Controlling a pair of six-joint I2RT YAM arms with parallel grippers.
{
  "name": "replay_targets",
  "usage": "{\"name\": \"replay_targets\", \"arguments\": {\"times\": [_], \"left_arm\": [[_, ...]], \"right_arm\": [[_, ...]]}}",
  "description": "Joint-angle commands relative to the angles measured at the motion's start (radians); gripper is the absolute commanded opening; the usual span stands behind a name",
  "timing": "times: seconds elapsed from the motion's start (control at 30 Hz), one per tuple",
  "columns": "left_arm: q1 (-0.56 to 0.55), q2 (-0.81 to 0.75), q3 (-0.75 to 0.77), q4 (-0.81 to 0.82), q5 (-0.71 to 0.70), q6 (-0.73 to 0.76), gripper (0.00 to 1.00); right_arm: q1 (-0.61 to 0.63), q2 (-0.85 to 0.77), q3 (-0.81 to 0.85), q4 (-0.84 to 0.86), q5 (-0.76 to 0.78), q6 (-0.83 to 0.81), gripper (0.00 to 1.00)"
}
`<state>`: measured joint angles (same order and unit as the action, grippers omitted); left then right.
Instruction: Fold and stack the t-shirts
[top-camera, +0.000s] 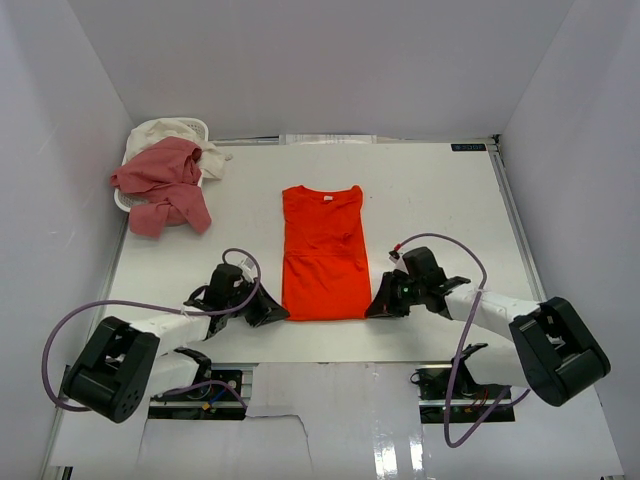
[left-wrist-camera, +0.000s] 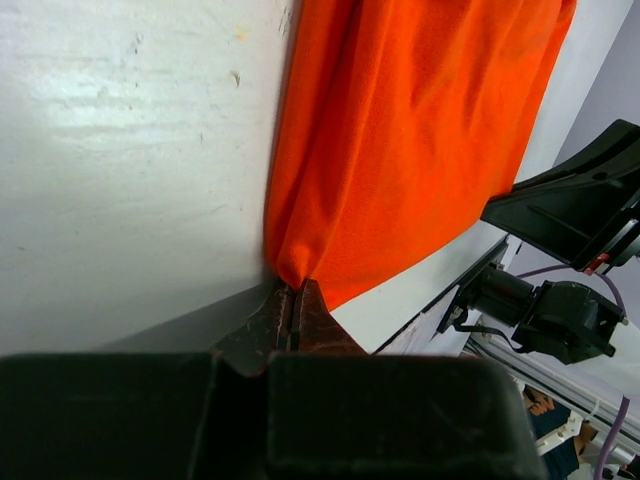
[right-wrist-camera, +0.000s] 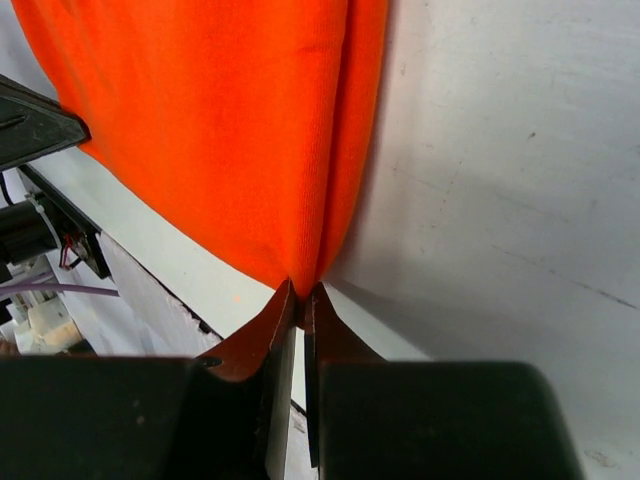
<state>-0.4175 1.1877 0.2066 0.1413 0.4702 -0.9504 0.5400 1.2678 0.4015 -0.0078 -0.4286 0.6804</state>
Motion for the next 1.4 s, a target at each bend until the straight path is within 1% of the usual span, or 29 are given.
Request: {"name": "replay_targets", "arguments": {"times": [0.0, 0.13, 0.17, 0.27, 0.3, 0.4, 0.47, 0.53, 0.63, 0.77, 0.8, 0.97, 1.1, 1.2, 1.33, 1.37], "left_arm": [[-0.01, -0.022, -0.003, -0.127, -0.033, 0.005, 0.0], [-0.01, -0.066, 0.046, -0.218, -0.022, -0.004, 0.0], [-0.01, -0.08, 0.048, -0.226, 0.001, -0.013, 0.0], [-0.01, -0.151, 0.051, -0.27, 0.01, -0.043, 0.0], [-0.01, -0.192, 0.051, -0.299, 0.007, -0.044, 0.0], [-0.015, -0.243, 0.047, -0.338, 0.007, -0.048, 0.0], [-0.02, -0.252, 0.033, -0.342, 0.016, -0.056, 0.0], [-0.023, -0.254, 0.03, -0.341, 0.025, -0.06, 0.0], [-0.023, -0.255, 0.07, -0.365, 0.024, -0.05, 0.0], [-0.023, -0.269, 0.184, -0.449, -0.018, -0.021, 0.0], [-0.023, -0.264, 0.233, -0.485, -0.024, -0.007, 0.0], [-0.023, -0.229, 0.303, -0.512, -0.025, 0.001, 0.0], [-0.018, -0.191, 0.39, -0.531, -0.03, 0.016, 0.0], [-0.006, -0.171, 0.444, -0.552, -0.033, 0.024, 0.0], [0.025, -0.172, 0.484, -0.582, -0.041, 0.038, 0.0], [0.051, -0.171, 0.488, -0.588, -0.033, 0.041, 0.0]], "right_arm": [[0.006, -0.044, 0.008, -0.067, -0.024, -0.022, 0.08], [0.006, -0.077, 0.071, -0.133, -0.025, -0.042, 0.08], [0.006, -0.082, 0.082, -0.147, -0.027, -0.05, 0.08], [0.008, -0.117, 0.111, -0.192, -0.036, -0.05, 0.08], [0.008, -0.139, 0.112, -0.199, -0.039, -0.05, 0.08], [0.009, -0.172, 0.105, -0.227, -0.042, -0.047, 0.08], [0.011, -0.188, 0.091, -0.231, -0.047, -0.042, 0.08], [0.014, -0.206, 0.079, -0.233, -0.052, -0.035, 0.08], [0.015, -0.223, 0.097, -0.247, -0.05, -0.038, 0.08], [0.015, -0.235, 0.16, -0.303, -0.038, -0.054, 0.08], [0.015, -0.24, 0.178, -0.319, -0.038, -0.056, 0.08], [0.015, -0.246, 0.2, -0.325, -0.044, -0.053, 0.08], [0.017, -0.235, 0.241, -0.333, -0.044, -0.056, 0.08], [0.015, -0.214, 0.302, -0.357, -0.036, -0.073, 0.08], [0.014, -0.18, 0.368, -0.363, -0.024, -0.091, 0.08], [0.014, -0.159, 0.391, -0.363, -0.024, -0.094, 0.08]]}}
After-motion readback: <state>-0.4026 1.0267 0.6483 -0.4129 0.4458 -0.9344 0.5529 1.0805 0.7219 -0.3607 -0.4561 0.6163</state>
